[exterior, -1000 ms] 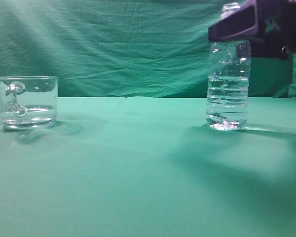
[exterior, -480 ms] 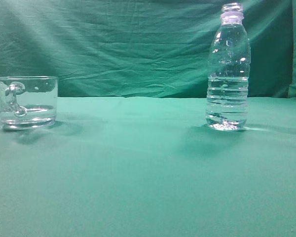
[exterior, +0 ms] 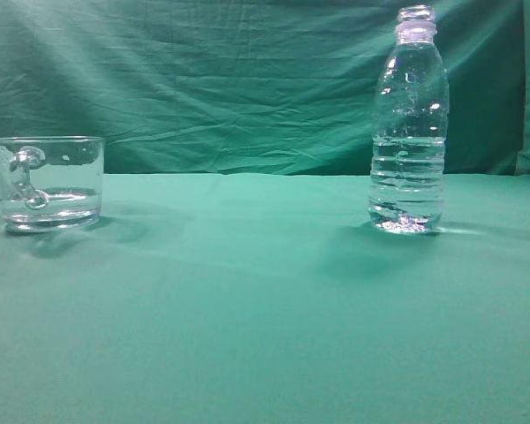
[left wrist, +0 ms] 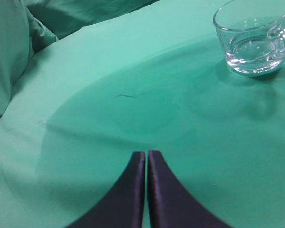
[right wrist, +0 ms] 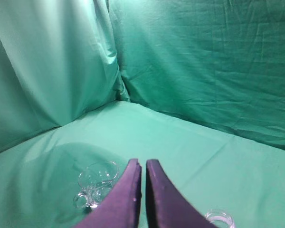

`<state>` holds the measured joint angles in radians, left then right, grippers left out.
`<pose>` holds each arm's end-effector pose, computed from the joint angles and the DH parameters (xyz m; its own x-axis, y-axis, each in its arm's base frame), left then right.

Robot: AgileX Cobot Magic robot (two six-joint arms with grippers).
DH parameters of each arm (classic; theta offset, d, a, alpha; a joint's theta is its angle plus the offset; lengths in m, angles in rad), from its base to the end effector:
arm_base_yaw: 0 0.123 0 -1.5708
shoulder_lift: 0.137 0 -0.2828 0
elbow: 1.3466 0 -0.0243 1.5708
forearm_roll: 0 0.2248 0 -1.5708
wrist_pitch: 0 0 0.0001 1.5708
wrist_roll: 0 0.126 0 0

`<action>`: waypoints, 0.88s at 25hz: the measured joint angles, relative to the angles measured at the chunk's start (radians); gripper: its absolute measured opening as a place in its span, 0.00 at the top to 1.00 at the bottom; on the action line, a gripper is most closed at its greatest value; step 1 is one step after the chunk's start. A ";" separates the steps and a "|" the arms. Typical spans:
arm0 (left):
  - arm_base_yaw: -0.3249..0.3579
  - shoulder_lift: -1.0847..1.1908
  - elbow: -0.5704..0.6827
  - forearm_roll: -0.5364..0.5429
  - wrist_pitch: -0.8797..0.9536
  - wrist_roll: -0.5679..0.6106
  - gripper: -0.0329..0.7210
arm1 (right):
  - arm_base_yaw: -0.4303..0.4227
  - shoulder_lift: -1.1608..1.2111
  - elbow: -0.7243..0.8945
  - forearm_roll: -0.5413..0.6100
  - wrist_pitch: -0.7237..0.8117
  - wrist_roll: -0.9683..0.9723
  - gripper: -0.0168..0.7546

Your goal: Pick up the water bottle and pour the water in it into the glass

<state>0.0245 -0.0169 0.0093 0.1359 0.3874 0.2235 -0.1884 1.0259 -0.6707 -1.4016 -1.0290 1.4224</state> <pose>0.0611 0.0080 0.1663 -0.2932 0.3348 -0.8955 0.0286 0.9393 0.3419 0.1953 0.0710 0.3468 -0.1198 0.1159 -0.9860 -0.7194 0.6743 0.1667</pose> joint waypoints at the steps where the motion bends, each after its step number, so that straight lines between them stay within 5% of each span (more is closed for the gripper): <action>1: 0.000 0.000 0.000 0.000 0.000 0.000 0.96 | 0.000 -0.023 0.000 0.005 0.017 0.002 0.98; 9: 0.000 0.000 0.000 0.000 0.000 0.000 0.96 | 0.000 -0.227 0.000 0.135 0.237 0.002 0.98; 16: 0.000 0.000 0.000 0.000 0.000 0.000 0.96 | 0.000 -0.327 0.000 0.115 0.401 -0.005 0.98; 22: 0.000 0.000 0.000 0.000 0.000 0.000 0.96 | 0.089 -0.425 0.002 0.224 0.684 -0.041 0.98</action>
<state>0.0245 -0.0169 0.0093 0.1359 0.3874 0.2235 -0.0998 0.6013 -0.6688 -1.1777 -0.3452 1.3818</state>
